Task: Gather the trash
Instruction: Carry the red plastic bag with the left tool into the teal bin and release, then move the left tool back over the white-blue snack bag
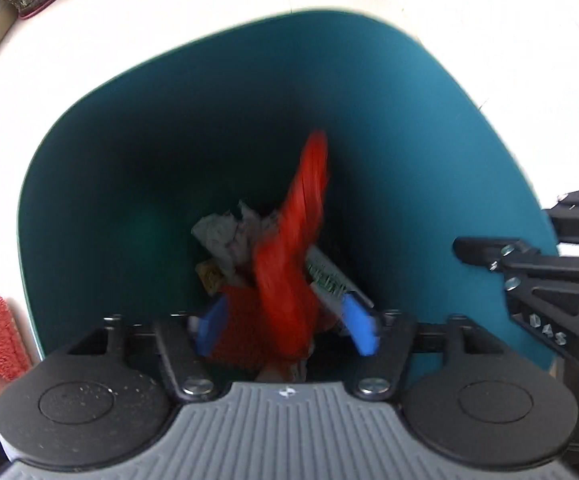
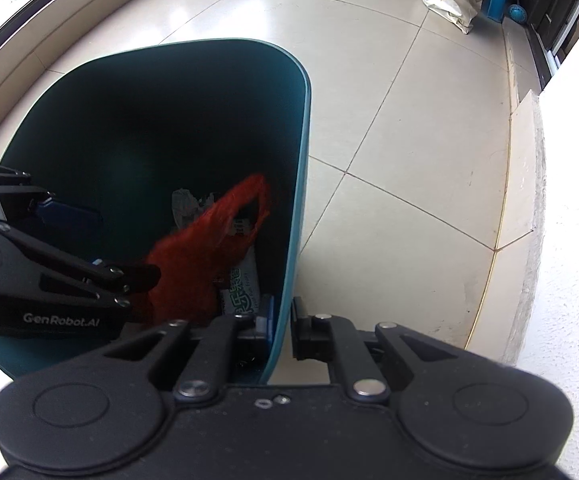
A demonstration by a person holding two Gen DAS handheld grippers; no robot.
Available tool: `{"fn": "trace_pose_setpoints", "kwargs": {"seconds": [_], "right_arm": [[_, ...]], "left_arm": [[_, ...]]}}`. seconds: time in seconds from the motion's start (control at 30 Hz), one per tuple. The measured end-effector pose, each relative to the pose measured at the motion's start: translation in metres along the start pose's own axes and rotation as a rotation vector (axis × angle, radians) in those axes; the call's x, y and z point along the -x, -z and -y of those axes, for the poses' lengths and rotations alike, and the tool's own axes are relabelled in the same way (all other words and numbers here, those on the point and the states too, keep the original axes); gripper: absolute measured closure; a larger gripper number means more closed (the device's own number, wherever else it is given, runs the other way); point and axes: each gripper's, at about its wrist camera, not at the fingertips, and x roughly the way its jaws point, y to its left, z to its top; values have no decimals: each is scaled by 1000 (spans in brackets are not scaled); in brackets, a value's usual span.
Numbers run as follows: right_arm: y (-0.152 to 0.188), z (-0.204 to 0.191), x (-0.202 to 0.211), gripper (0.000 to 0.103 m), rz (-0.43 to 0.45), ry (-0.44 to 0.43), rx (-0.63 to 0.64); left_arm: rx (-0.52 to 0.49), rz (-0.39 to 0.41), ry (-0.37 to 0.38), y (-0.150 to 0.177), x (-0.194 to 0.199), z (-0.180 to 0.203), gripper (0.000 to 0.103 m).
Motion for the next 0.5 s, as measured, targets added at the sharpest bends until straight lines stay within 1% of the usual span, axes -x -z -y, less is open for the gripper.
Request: {"fn": "trace_pose_setpoints", "kwargs": {"seconds": [0.1, 0.17, 0.3, 0.37, 0.43, 0.5], "right_arm": [[0, 0, 1, 95, -1, 0, 0], [0, 0, 1, 95, -1, 0, -1], [-1, 0, 1, 95, -3, -4, -6], [-2, 1, 1, 95, -5, -7, -11], [-3, 2, 2, 95, -7, -12, -16], [-4, 4, 3, 95, -8, -16, -22]], "left_arm": [[22, 13, 27, 3, 12, -7, 37], [25, 40, 41, 2, 23, -10, 37], [41, 129, 72, 3, 60, -25, 37], [53, 182, 83, -5, 81, -36, 37], [70, 221, 68, -8, 97, -50, 37], [93, 258, 44, -17, 109, -64, 34]]}}
